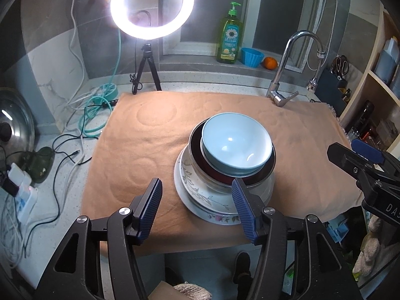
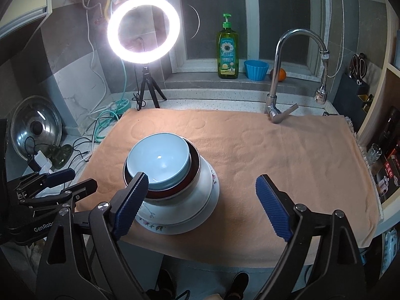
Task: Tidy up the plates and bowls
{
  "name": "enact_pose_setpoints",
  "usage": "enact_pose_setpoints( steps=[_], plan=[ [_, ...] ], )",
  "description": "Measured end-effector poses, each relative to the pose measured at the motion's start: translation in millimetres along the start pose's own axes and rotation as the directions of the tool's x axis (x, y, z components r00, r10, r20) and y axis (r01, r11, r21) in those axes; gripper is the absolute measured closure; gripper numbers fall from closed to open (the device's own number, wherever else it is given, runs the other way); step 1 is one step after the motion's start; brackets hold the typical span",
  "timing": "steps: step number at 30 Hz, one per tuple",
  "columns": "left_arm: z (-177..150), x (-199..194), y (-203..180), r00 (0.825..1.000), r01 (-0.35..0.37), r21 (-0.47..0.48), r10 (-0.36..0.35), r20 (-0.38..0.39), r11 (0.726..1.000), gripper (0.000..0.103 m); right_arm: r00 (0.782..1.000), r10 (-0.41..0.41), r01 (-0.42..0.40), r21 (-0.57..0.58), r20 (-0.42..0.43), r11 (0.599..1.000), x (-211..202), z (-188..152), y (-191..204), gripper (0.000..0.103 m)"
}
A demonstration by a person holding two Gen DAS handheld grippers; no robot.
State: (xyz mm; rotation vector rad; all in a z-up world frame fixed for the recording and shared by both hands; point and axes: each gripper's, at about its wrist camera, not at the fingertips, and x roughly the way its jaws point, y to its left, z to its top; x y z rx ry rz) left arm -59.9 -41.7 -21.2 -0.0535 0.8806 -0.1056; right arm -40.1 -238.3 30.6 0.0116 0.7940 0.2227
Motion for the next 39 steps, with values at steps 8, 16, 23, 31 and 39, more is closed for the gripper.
enact_pose_setpoints(
  steps=[8,16,23,31,39],
  plan=[
    [1,2,-2,1.000,-0.001,0.003,0.001,-0.005,1.000,0.046,1.000,0.001,-0.001,0.003,-0.004,1.000,1,1,1,0.013],
    [3,4,-1,1.000,-0.004,0.002,0.004,-0.006,1.000,0.046,1.000,0.001,-0.001,0.006,-0.011,1.000,2,2,2,0.013],
    [3,6,-1,1.000,-0.004,0.003,0.004,-0.008,1.000,0.046,1.000,0.002,-0.002,0.004,-0.010,1.000,4,2,1,0.013],
    [8,13,1,1.000,-0.007,-0.007,0.007,-0.018,1.000,0.046,1.000,0.003,-0.003,0.006,-0.023,1.000,10,2,1,0.013],
    [13,20,4,1.000,-0.016,-0.002,0.016,-0.015,1.000,0.046,0.999,0.005,-0.004,0.008,-0.039,1.000,27,3,-3,0.013]
  ],
)
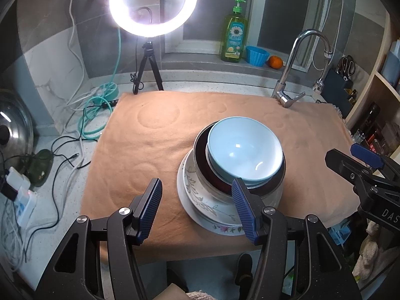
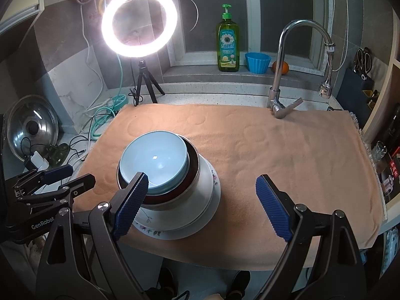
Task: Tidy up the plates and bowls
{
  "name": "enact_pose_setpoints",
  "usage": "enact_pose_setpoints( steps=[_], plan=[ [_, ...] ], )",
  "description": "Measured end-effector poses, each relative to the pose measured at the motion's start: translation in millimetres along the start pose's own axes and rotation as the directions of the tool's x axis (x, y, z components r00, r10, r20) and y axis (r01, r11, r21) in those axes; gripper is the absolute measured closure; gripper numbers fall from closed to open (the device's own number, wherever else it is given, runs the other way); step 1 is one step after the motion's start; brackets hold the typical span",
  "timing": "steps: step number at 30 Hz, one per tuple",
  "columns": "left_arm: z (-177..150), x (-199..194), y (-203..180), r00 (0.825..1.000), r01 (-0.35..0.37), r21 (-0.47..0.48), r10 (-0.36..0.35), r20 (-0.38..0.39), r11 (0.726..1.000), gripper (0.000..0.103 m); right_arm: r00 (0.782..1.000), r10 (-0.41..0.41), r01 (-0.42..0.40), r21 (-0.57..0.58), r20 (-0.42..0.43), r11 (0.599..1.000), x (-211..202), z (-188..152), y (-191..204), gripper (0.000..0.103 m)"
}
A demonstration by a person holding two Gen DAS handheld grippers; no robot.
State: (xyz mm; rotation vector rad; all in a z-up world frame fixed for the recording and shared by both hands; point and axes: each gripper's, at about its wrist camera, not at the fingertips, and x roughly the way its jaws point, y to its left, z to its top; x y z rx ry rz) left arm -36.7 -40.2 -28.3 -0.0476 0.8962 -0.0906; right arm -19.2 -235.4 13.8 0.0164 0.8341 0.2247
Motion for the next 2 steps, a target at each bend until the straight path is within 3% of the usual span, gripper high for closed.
enact_pose_setpoints(
  steps=[2],
  plan=[
    [2.8,2.9,2.3,1.000,0.000,-0.008,0.000,-0.005,1.000,0.045,1.000,-0.002,0.002,0.001,0.002,1.000,4.3,1.9,-1.3,0.013]
  ],
)
